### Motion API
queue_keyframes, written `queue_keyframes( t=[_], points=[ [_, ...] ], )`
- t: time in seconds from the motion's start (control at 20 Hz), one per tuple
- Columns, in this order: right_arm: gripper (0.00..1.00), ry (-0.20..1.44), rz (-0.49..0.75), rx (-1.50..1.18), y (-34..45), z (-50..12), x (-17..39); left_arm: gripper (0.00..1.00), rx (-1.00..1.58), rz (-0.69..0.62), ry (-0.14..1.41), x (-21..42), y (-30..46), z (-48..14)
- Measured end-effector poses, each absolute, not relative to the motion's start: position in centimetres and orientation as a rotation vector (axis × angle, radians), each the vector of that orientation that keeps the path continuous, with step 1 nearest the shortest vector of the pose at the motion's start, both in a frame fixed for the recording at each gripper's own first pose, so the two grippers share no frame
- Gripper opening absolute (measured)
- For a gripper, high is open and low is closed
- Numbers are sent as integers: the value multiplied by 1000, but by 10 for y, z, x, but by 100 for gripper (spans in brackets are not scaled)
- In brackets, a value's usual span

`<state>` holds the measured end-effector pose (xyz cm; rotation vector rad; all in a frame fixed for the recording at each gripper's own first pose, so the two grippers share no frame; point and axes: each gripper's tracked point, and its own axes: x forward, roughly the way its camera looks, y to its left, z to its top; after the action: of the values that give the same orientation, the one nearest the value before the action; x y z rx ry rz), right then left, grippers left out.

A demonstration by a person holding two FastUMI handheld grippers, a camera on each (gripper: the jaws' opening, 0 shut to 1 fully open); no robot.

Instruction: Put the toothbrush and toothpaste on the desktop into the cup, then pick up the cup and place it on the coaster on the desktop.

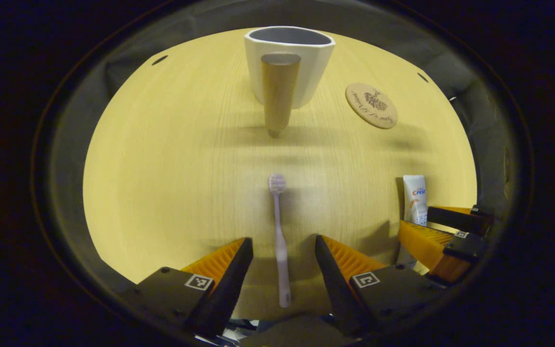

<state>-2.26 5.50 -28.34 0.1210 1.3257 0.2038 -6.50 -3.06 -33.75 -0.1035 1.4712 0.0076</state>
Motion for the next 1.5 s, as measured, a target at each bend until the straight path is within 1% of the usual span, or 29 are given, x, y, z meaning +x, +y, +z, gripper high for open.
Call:
queue_keyframes(
  t=[0.1, 0.15, 0.2, 0.25, 0.3, 0.35, 0.4, 0.45, 0.5, 0.55, 0.6, 0.65, 0.7, 0.75, 0.8, 0.85, 0.9, 0.95, 1.0, 1.05, 1.15, 1.2, 1.25, 1.5],
  points=[
    [92, 1332, 207, 117, 55, -285, -23, 82, -93, 13, 1478, -65, -29, -338],
    [91, 1335, 208, 116, 55, -286, -22, 82, -91, 15, 1479, -65, -30, -339],
    [87, 1335, 204, 117, 54, -287, -22, 76, -84, 16, 1482, -65, -29, -339],
    [83, 1342, 208, 117, 54, -288, -23, 73, -70, 21, 1484, -67, -26, -339],
    [83, 1345, 199, 110, 52, -292, -24, 70, -57, 28, 1484, -67, -24, -339],
    [71, 1363, 192, 99, 48, -290, -26, 67, -53, 30, 1484, -67, -23, -340],
    [65, 1371, 197, 96, 48, -291, -29, 60, -52, 28, 1481, -67, -23, -339],
    [63, 1371, 196, 83, 46, -292, -29, 60, -46, 23, 1481, -67, -23, -339],
    [64, 1374, 201, 74, 46, -293, -30, 60, -36, 14, 1482, -67, -25, -338],
    [61, 1366, 182, 68, 44, -294, -29, 51, -35, 1, 1479, -67, -27, -339],
    [44, 1370, 186, 63, 44, -294, -30, 42, -61, 14, 1490, -70, -31, -338],
    [47, 1365, 193, 50, 43, -293, -30, 33, -62, 12, 1486, -69, -33, -337],
    [46, 1363, 196, 43, 44, -293, -31, 24, -51, 4, 1487, -69, -32, -338],
    [46, 1361, 179, 53, 42, -293, -30, 26, -48, 6, 1480, -69, -32, -338],
    [33, 1362, 193, 39, 45, -294, -33, 26, -62, 18, 1470, -75, -33, -340],
    [32, 1350, 203, 19, 43, -293, -32, 16, -60, 10, 1470, -68, -32, -337],
    [28, 1337, 205, 17, 45, -292, -31, 24, -54, 4, 1466, -69, -32, -335],
    [24, 1325, 219, 7, 45, -291, -30, 17, -60, 7, 1450, -67, -31, -334],
    [24, 1303, 234, 17, 47, -293, -31, 13, -68, 4, 1444, -66, -33, -336],
    [19, 1304, 272, 9, 51, -292, -31, 13, -67, -5, 1427, -66, -32, -336],
    [19, 1277, 292, 6, 50, -292, -30, 13, -57, -32, 1408, -64, -34, -335],
    [19, 1262, 300, 5, 50, -291, -29, 16, -51, -40, 1392, -65, -33, -333],
    [19, 1249, 305, 10, 50, -290, -29, 11, -52, -44, 1374, -62, -34, -333],
    [19, 1154, 344, 59, 55, -279, -21, 11, -105, -42, 1288, -52, -33, -332]
  ],
)
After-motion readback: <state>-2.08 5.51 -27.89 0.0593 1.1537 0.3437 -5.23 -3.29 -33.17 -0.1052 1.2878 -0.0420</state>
